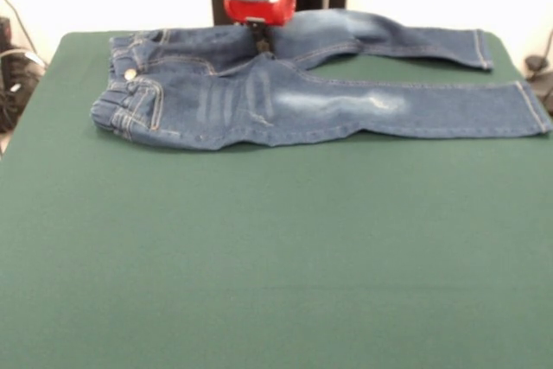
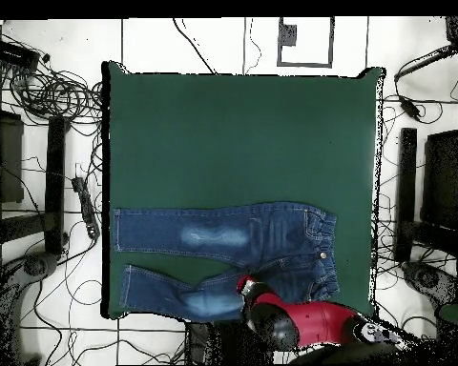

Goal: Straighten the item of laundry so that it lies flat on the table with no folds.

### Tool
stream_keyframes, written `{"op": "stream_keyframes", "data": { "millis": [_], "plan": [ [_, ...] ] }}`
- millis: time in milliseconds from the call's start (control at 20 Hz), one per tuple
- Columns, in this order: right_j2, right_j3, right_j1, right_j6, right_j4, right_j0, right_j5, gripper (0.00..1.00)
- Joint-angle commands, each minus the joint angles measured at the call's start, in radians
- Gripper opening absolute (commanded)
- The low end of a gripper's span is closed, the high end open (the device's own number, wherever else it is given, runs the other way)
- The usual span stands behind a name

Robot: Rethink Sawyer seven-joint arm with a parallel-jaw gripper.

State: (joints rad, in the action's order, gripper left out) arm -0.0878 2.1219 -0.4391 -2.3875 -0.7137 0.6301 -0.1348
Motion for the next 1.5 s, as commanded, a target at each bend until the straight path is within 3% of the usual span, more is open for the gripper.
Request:
{"op": "stream_keyframes", "data": {
  "millis": [50, 450, 600, 800, 1200, 1500],
  "plan": [
    [-0.046, -0.206, 0.014, 0.095, -0.007, 0.035, 0.238, 0.0],
    [-0.036, -0.17, -0.033, 0.067, -0.009, 0.021, 0.249, 0.0],
    [0.016, -0.117, -0.072, -0.001, 0.013, -0.037, 0.21, 0.0],
    [-0.013, -0.077, -0.09, -0.008, 0.019, -0.003, 0.205, 0.0],
    [-0.094, -0.118, -0.084, 0.086, -0.021, 0.101, 0.273, 0.0],
    [-0.048, -0.127, -0.075, 0.032, -0.021, 0.043, 0.222, 0.0]
  ]
}}
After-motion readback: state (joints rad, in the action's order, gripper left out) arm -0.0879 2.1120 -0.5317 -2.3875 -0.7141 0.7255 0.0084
